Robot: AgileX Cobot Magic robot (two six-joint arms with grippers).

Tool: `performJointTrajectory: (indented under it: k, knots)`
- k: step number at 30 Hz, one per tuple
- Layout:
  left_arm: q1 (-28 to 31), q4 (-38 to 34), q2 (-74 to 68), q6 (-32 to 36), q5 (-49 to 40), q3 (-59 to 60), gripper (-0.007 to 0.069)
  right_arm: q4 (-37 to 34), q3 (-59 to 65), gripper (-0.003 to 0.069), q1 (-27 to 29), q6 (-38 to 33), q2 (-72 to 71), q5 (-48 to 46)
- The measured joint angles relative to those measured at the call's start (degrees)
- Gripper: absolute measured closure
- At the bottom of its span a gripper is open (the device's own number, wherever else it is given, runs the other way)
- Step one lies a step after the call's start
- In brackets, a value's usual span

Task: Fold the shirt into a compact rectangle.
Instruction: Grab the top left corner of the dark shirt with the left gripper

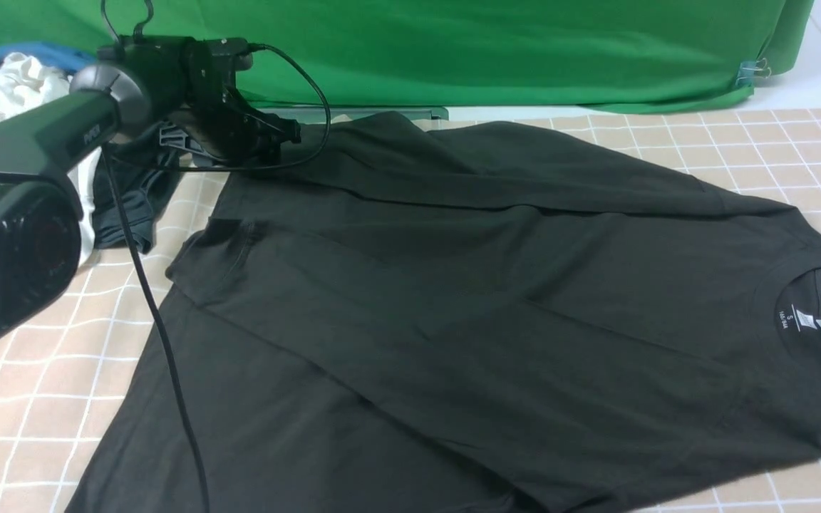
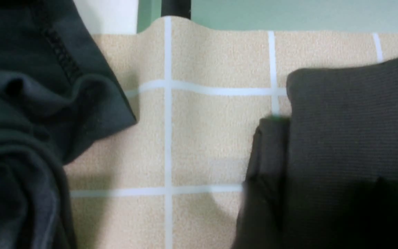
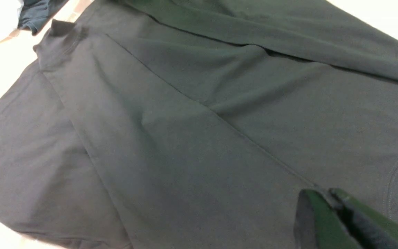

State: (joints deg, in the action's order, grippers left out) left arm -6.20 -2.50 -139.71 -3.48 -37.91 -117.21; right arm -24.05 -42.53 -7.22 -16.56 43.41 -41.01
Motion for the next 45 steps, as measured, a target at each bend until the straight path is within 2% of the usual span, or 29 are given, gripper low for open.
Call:
performJointTrajectory:
  k: [2, 3, 4, 5, 6, 14, 24, 32, 37, 42, 45]
  knots:
    - [-0.05, 0.0, 0.0, 0.0, -0.37, -0.05, 0.038, 0.0, 0.0, 0.0588, 0.0, 0.0, 0.0, 0.0]
    - [-0.05, 0.0, 0.0, 0.0, -0.66, -0.05, 0.0462, 0.0, 0.0, 0.0588, 0.0, 0.0, 0.0, 0.0]
    - [-0.05, 0.0, 0.0, 0.0, -0.73, -0.05, 0.0462, 0.0, 0.0, 0.0588, 0.0, 0.0, 0.0, 0.0]
    - [-0.05, 0.0, 0.0, 0.05, -0.96, -0.11, 0.0536, 0.0, 0.0, 0.0588, 0.0, 0.0, 0.0, 0.0]
    - [-0.11, 0.0, 0.05, 0.23, -1.13, -0.17, 0.0564, 0.0, 0.0, 0.0588, 0.0, 0.0, 0.0, 0.0]
    - [-0.11, -0.12, 4.58, 2.5, -6.12, -0.62, 0.0574, 0.0, 0.0, 0.0588, 0.0, 0.0, 0.0, 0.0]
    - [-0.11, 0.35, 7.85, 4.83, -4.5, -1.29, 0.0574, 0.0, 0.0, 0.0588, 0.0, 0.0, 0.0, -0.05]
    - [-0.11, 3.09, 2.71, 5.01, -0.94, -1.29, 0.0545, 0.0, 0.0, 0.0587, 0.0, 0.0, 0.0, -2.2]
    - [-0.11, 4.05, 1.47, 4.89, 0.21, -1.29, 0.0414, 0.0, 0.0, 0.0587, 0.0, 0.0, 0.0, -2.61]
    - [-0.11, 1.09, 1.47, 4.89, -0.03, -1.29, 0.0256, 0.0, 0.0, 0.0587, 0.0, 0.0, 0.0, -2.5]
    - [-0.11, 0.64, 1.47, 4.89, -0.29, -1.29, 0.0239, 0.0, 0.0, 0.0587, 0.0, 0.0, 0.0, -2.39]
